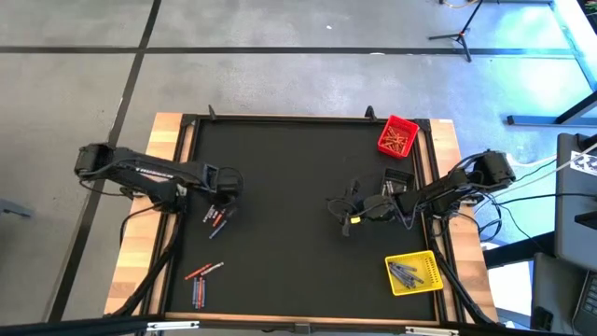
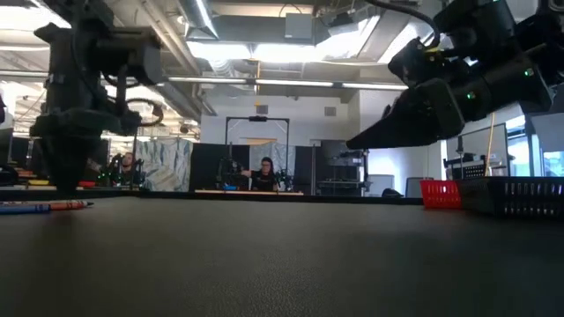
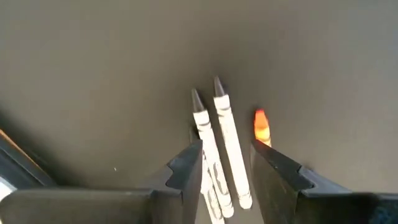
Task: Sort crayons
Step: Put the black crayon into the black bin
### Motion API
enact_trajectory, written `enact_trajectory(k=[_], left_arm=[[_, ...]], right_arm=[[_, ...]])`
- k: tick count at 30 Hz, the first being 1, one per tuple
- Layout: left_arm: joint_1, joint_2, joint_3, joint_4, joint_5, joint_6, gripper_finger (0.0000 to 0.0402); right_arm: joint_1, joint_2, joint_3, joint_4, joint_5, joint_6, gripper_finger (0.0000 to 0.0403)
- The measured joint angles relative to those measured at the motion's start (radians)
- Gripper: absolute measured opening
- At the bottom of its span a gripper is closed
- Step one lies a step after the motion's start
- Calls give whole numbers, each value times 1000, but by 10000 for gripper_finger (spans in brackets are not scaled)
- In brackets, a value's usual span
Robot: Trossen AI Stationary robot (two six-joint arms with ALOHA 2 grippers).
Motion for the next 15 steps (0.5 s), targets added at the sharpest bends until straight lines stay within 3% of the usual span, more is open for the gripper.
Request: enact_trajectory(k=[4,15], left_arm=[[27,44,0,-7,71,45,121],[67,69,0,-95,62,30,121]], right_arm=[[0,4,0,8,0,-13,184],[0,8,0,6,0,-16,184]])
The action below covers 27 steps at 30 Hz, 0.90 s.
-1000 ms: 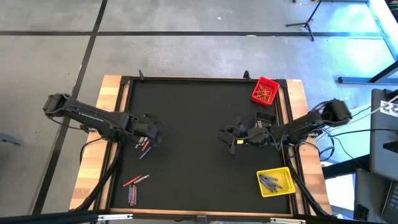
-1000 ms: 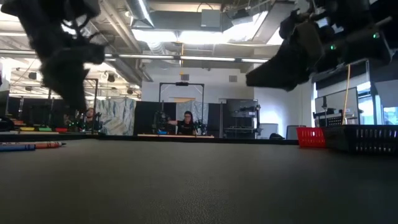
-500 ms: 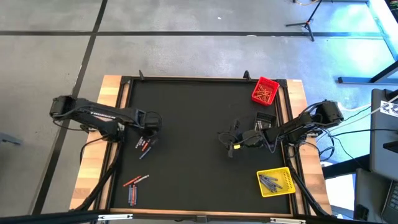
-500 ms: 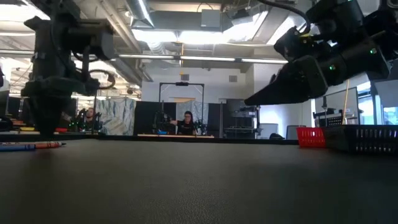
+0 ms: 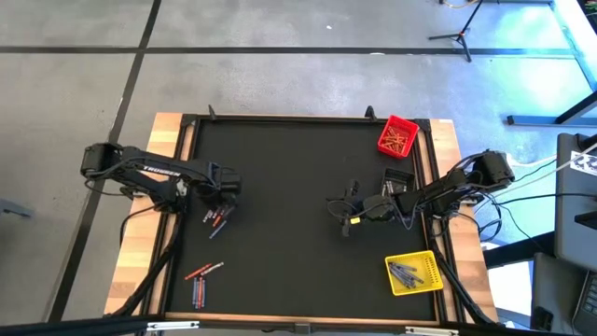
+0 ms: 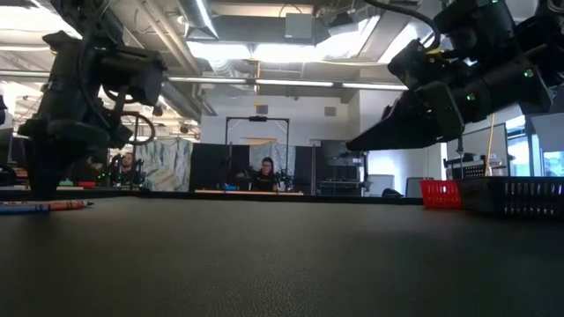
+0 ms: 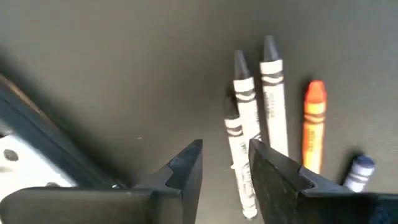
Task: Sort crayons
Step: Put the black crayon into the black bin
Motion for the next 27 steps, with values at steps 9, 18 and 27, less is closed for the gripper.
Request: enact_trajectory(k=[9,18,27], left_arm=[[-1,16,-19,0,1,-7,121],[-1,16,-22,-7,17,-7,121],[-63,3,-19,26,185,-3,121]], right_arm=[[0,0,0,1,0,8,184],[0,0,0,0,0,8,184],[0,0,0,0,0,12,184]])
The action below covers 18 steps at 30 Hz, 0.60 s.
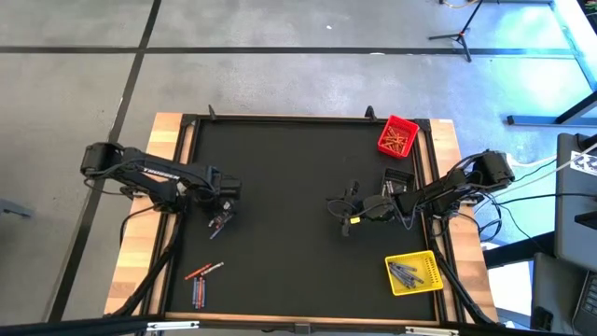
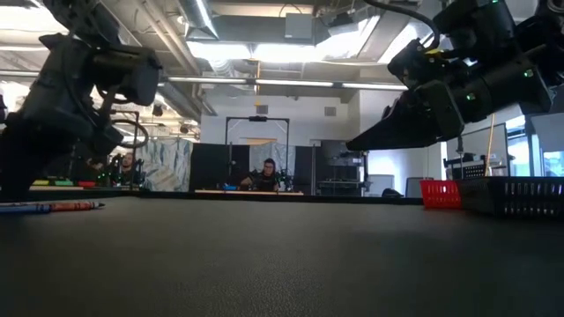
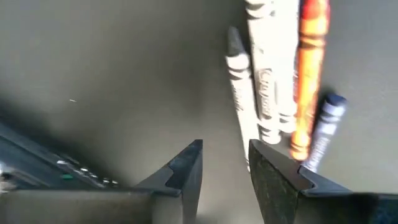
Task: Sort crayons
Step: Put the black crayon into the black bin
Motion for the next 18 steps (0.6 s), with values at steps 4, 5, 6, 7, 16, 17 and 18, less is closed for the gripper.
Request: enact_trajectory(k=[4,5,6,7,16,17,18], left_arm=[[-36,0,0,34,12,-26,121],[-42,0,0,36,11,-33,121],[-47,0,0,34,9,-37,121],[-51,1,-1,31,4,-40,121],[-54,3,-58,79,-39,-86,121],[-54,3,-60,81,-41,-86,119],[-54,3,-61,82,-43,-86,115]], right_arm=[[0,0,0,0,0,0,184],[0,0,0,0,0,0,184],[0,0,0,-1,0,0,184],[0,0,0,-1,0,0,184],[0,0,0,-9,0,1,184],[0,0,0,-10,0,1,184],[0,0,0,-9,0,1,184]])
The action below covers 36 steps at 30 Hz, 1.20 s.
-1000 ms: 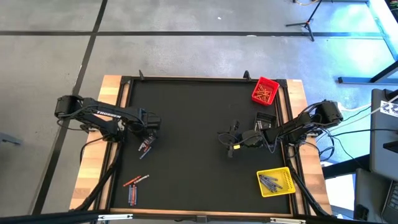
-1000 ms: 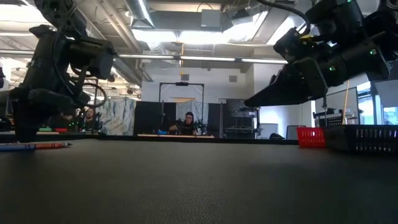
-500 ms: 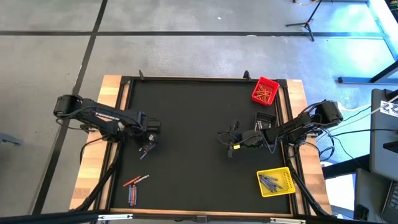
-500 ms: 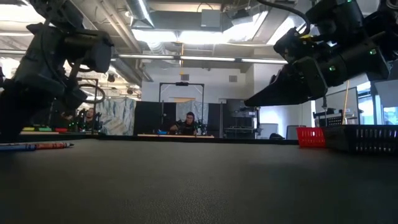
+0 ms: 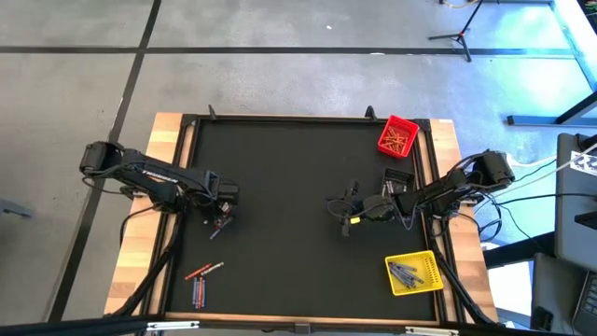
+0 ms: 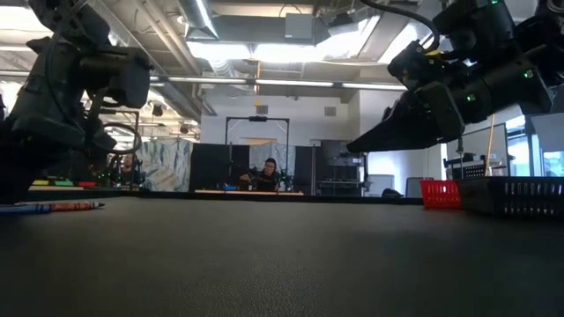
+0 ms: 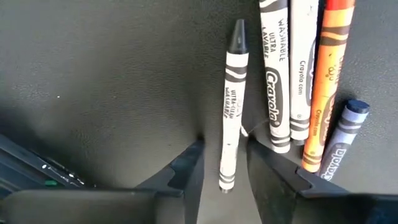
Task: Sort crayons
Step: Put the black crayon into the black bin
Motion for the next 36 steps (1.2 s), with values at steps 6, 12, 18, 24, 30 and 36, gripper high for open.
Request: enact_trajectory(k=[6,12,18,24,30,36], left_arm=[[-1,1,-1,1,-21,1,63],[-1,0,-1,-28,-39,-31,8],[-11,-26,20,-48,-53,-50,13],[-18,-93,131,-130,-130,-16,15],[-49,-143,228,-91,-276,104,15],[-98,-139,197,268,-364,352,15]], right_arm=[[0,0,0,8,0,0,184],[0,0,0,8,0,1,184],[0,0,0,-15,0,1,184],[0,0,0,-11,10,25,184],[-1,0,0,1,48,36,184],[-1,0,0,23,41,36,184]])
